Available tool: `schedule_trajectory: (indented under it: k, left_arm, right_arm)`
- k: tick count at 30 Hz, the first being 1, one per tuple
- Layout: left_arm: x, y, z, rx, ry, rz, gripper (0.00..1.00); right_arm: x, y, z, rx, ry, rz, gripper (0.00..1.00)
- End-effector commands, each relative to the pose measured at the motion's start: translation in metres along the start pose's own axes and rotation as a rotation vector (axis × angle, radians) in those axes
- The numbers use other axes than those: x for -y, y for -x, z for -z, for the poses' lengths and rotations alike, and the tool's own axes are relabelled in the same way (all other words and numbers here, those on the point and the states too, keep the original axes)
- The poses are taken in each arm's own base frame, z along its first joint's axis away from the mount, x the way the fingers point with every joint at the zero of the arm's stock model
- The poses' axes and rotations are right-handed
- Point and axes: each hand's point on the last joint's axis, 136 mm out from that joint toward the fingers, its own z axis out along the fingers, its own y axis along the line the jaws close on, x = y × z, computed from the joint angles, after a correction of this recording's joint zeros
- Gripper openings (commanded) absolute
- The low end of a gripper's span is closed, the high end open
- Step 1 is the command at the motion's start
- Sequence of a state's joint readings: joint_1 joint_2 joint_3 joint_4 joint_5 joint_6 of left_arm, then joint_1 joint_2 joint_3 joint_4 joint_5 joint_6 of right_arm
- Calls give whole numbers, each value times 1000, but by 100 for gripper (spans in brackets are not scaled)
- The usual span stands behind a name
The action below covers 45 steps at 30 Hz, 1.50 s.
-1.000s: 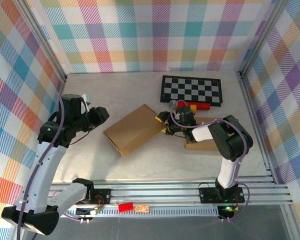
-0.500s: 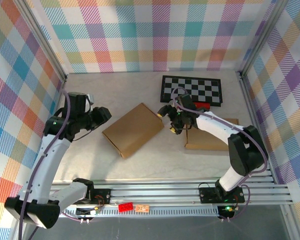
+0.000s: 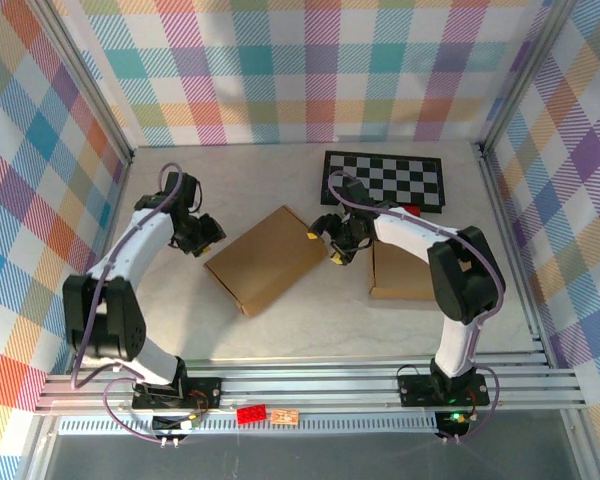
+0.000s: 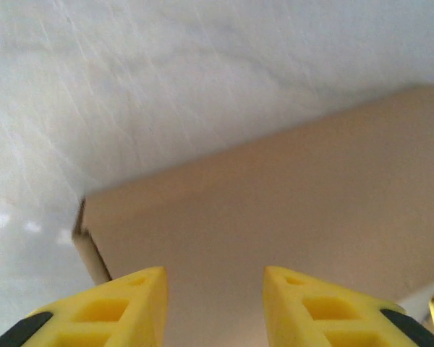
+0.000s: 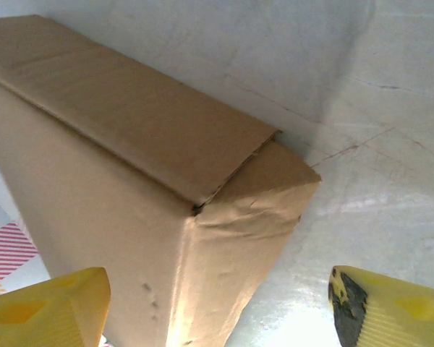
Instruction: Fold the paper box
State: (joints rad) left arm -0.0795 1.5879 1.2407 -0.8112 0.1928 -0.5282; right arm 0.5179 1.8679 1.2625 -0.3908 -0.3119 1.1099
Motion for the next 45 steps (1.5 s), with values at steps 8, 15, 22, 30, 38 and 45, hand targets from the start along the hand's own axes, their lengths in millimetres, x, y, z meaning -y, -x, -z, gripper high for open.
schedule_trajectory:
  k: [8,15,22,30,38,45]
  left_arm:
    - [15,11,-71,-167,-35,-84,33]
    - [33,-17,-91,-232,-69,-153,31]
    - [40,-26,-95,-246,-77,-171,31]
    - [50,-9,-72,-186,-68,-209,35]
    - [61,16,-16,-14,-61,-223,38]
    - [70,19,53,206,-180,-185,47]
  right_arm:
    - [-15,5,-32,-32,129,35,69]
    - [-13,7,-44,-7,245,26,47]
    - [-15,7,-44,2,278,27,36]
    - [-26,4,-13,46,286,66,55]
    - [-12,11,40,138,260,107,70]
    - [18,14,115,317,156,168,99]
